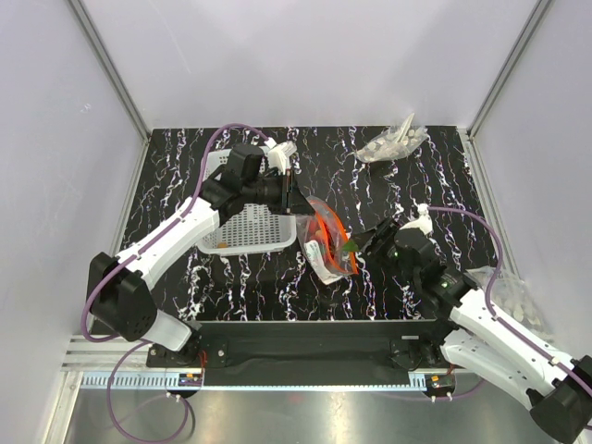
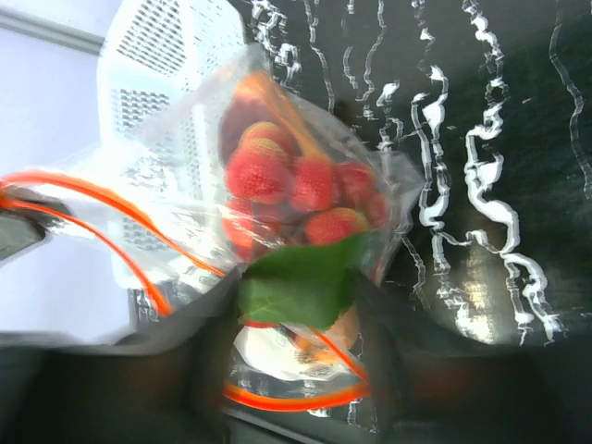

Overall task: Place the food in the zip-top bag and seal the zipper
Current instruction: Adjust the zipper food storage bag at the center of the board.

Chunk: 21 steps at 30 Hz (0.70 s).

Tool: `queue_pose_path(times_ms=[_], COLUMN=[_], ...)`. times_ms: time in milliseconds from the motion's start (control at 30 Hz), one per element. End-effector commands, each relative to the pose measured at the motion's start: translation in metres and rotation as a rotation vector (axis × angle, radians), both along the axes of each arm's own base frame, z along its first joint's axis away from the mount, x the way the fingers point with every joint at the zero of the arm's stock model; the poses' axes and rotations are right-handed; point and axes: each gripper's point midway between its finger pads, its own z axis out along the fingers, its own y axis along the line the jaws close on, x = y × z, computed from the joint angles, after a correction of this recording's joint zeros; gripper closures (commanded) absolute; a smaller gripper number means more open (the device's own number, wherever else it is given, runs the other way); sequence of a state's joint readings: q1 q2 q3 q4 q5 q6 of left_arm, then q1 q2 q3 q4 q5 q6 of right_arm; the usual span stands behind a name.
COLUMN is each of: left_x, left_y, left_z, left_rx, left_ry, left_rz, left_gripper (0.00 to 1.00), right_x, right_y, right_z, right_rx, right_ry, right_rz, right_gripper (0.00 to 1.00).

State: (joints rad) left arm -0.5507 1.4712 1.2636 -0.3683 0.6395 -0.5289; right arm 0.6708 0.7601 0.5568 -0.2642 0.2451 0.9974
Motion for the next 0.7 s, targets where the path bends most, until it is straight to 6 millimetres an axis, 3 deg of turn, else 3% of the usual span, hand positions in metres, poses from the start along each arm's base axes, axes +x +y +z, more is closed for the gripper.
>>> queue_pose_path(times_ms=[0, 100, 233, 333, 400, 667], left_x=[0.004, 0.004, 0.003, 0.004, 0.004, 0.003], left_y=[-0.002, -0.002, -0.002, -0.003, -0.003, -0.003], left_z=[0.035, 0.036, 0.035, 0.036, 0.036, 0.036], left_rx=[-0.067, -0.068, -0.066, -0.068, -0.068, -0.070], left_ry=[-0.087, -0.089, -0.087, -0.088, -0.087, -0.084], left_rz=[-0.003, -0.003, -0.005, -0.005, -0.004, -0.009], left_gripper=[1.00, 1.00, 1.00, 1.00, 1.00, 1.00], right_x=[0.011, 0.011, 0.010, 0.008, 0.005, 0.005], right_y=[0.002, -0.001, 0.003, 0.015, 0.033, 0.072], right_z=[0.027, 0.031, 0.044, 0.056, 0.064, 0.065], right_rx=[0.083, 0.070, 0.042, -0.023, -0.048, -0.276], right_ry=[-0.080, -0.094, -0.144, -0.204, -0.234, -0.322], right_rz=[-0.043, -0.046, 0.006, 0.120, 0.241, 0.507], right_gripper=[0.55, 0.79, 1.00, 1.00, 1.00, 1.00])
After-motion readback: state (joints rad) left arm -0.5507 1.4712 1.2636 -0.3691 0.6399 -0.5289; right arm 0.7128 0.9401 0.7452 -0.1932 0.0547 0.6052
